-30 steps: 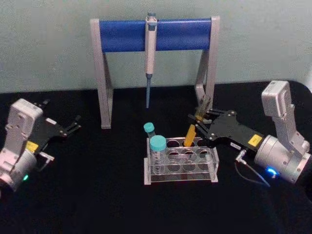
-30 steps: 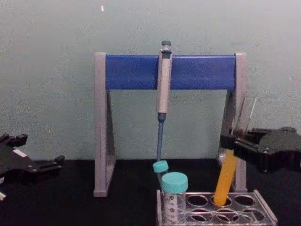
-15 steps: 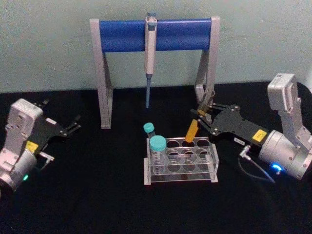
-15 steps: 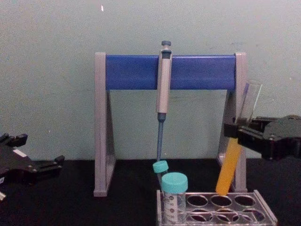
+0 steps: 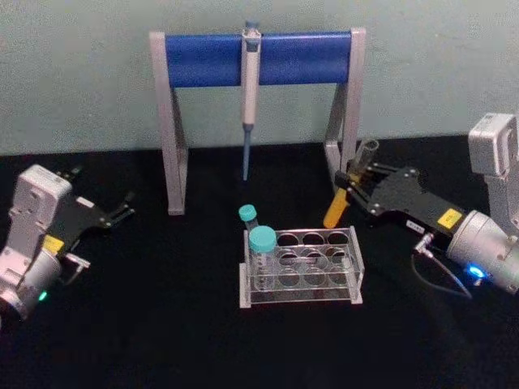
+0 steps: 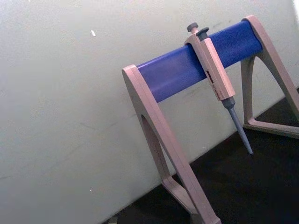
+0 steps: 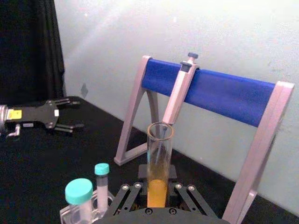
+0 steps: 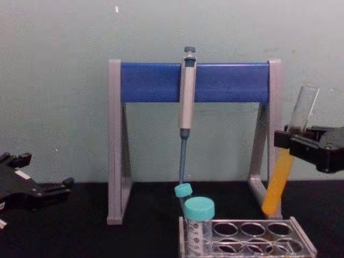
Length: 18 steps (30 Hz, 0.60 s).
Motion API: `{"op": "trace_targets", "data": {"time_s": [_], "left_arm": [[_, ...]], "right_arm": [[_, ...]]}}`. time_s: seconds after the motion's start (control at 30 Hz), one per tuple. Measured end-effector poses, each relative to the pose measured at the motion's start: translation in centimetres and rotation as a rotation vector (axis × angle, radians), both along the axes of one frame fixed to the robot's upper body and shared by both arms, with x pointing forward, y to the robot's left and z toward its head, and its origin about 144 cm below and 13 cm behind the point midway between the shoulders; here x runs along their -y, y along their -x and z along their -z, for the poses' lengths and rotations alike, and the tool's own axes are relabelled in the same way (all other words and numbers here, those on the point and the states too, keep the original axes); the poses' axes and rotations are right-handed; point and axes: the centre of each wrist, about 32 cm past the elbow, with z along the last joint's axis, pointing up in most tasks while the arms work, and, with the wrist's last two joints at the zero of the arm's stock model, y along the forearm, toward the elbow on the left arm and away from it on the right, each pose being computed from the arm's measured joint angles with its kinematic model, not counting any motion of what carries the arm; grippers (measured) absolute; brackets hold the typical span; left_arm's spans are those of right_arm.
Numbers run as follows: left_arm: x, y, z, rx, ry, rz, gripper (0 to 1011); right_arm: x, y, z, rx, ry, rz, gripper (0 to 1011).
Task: Pick up the test tube from the test tube rack, shake it, then place it back into the test tube rack.
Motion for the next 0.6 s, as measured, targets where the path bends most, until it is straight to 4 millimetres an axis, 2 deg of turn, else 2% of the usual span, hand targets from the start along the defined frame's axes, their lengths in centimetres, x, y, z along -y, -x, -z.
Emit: {"op": "trace_targets", "data": {"time_s": [0.23, 0.6], "left_arm": [[0.0, 0.0, 0.0, 0.000, 0.000, 0.000, 1001], [0.0, 0.0, 0.0, 0.000, 0.000, 0.000, 1001]], "right_arm": [[-0.3, -1.0, -0.2, -0.003, -0.012, -0.008, 229], [-1.8, -2.1, -0.6, -0.004, 0.001, -0.061, 229]]}}
